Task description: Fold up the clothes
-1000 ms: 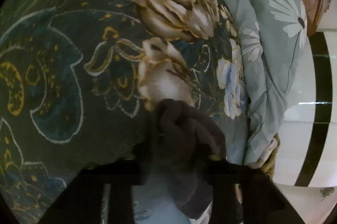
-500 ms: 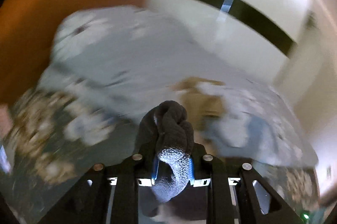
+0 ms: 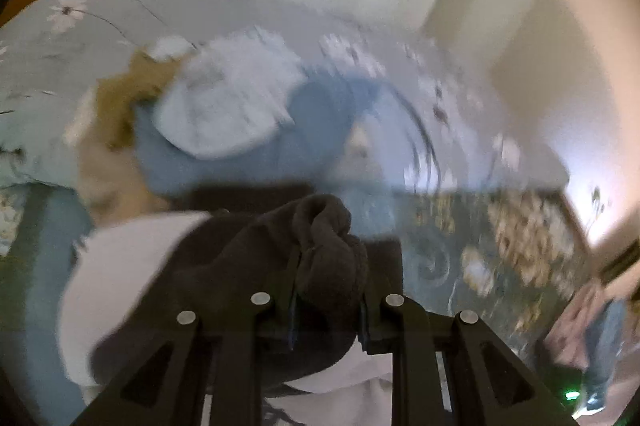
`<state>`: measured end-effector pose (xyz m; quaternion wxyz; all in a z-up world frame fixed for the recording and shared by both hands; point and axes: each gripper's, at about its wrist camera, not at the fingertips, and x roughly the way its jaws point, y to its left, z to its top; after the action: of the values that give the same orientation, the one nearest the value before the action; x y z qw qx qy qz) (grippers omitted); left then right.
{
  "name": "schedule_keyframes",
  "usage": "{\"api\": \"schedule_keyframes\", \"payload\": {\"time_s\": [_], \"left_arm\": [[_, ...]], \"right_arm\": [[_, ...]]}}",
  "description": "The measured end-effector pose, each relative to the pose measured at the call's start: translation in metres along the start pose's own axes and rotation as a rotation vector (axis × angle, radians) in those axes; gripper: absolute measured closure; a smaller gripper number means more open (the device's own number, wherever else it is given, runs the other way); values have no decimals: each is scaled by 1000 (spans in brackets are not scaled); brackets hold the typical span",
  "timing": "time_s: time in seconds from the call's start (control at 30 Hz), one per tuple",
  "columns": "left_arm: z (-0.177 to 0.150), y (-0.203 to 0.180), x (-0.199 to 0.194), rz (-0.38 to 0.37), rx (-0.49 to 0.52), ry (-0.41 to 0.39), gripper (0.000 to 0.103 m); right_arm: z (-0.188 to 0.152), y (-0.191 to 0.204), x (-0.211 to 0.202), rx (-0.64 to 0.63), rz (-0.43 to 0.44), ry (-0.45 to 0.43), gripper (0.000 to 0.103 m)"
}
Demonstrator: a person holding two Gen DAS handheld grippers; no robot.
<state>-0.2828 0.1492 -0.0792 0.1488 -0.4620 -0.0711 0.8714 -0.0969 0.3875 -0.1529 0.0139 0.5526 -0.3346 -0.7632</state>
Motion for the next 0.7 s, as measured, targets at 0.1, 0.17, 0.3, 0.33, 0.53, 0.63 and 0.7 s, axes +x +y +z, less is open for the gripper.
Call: {"api": "schedule_keyframes", "payload": {"time_s": [0.1,0.17,0.3,0.33,0.53,0.63,0.7], "left_arm": [[-21,-24,34,29,52,88,80],[-33,-31,53,50,72,138,80],[-49,-37,74,48,90,191,80],[-51,-39,75,44,101,201,80],[-54,-47,70,28,172,205,79],[-49,-41,53,-33,111,169,80],[-46,-41,37,-56,100,106,80]], "right_arm": [[-1,-7,0,16,2,5,71],[-1,-10,1,20,1,10,71],[-2,-13,1,22,-4,14,71],[-2,-13,1,22,-5,15,71],[-3,-10,3,21,-7,15,71],[-4,-8,3,12,-13,18,71],[-4,-6,2,8,-15,19,71]]}}
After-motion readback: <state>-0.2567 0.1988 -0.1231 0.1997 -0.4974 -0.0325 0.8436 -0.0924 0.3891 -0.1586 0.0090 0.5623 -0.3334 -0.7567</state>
